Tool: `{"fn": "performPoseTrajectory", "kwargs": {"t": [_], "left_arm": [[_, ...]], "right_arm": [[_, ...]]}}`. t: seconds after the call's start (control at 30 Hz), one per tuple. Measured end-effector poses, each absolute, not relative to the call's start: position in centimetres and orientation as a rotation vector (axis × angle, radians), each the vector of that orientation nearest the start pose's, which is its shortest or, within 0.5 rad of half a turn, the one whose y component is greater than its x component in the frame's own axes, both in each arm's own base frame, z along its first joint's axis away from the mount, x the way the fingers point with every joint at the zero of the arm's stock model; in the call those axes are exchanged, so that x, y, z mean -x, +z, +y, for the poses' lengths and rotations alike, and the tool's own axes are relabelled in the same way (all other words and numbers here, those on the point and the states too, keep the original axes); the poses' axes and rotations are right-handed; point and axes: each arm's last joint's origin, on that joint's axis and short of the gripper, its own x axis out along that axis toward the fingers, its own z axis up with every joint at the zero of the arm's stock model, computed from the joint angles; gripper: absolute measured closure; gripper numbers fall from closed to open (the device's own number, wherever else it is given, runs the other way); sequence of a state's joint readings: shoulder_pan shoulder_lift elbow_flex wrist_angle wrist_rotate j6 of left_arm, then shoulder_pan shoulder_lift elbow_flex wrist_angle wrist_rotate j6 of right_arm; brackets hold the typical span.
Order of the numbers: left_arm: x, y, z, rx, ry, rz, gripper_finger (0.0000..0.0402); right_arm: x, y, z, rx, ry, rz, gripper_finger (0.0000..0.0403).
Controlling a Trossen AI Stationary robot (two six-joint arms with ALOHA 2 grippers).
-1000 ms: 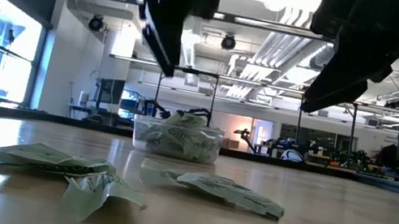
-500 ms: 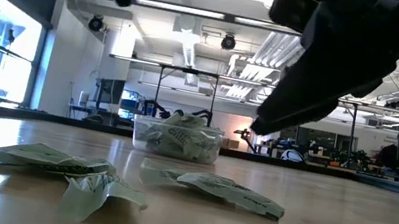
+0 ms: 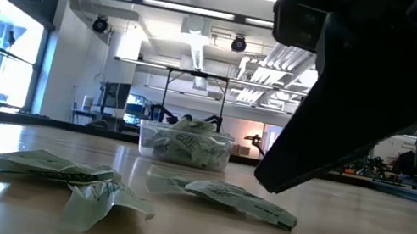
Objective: Pick and place Stevia / Truvia into bins
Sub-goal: Put the stevia packet into the transparent container
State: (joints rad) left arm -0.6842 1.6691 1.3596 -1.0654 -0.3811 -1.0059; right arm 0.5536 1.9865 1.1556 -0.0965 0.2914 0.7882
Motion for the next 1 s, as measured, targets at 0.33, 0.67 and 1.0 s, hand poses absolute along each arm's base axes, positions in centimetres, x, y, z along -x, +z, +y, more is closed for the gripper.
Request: {"fn": "performPoseTrajectory", "kwargs": {"t": [0.33,0.67,1.0], "left_arm": [[-23.5,23.9,-17.9,0.056,0.266,1.158,0.0224],[-19.7,23.4,-14.8,0.100,0.236,1.106,0.0225],[-16.7,23.9,-11.6,0.188,0.233,1.050,0.0225]], "right_arm": [[-34.7,11.0,20.2,-0.351,-0.096,0.828,0.0146],[-34.6,10.7,19.8,-0.271,-0.130,0.895,0.0211],[-34.4,10.6,19.5,-0.376,-0.154,0.957,0.0335]]}}
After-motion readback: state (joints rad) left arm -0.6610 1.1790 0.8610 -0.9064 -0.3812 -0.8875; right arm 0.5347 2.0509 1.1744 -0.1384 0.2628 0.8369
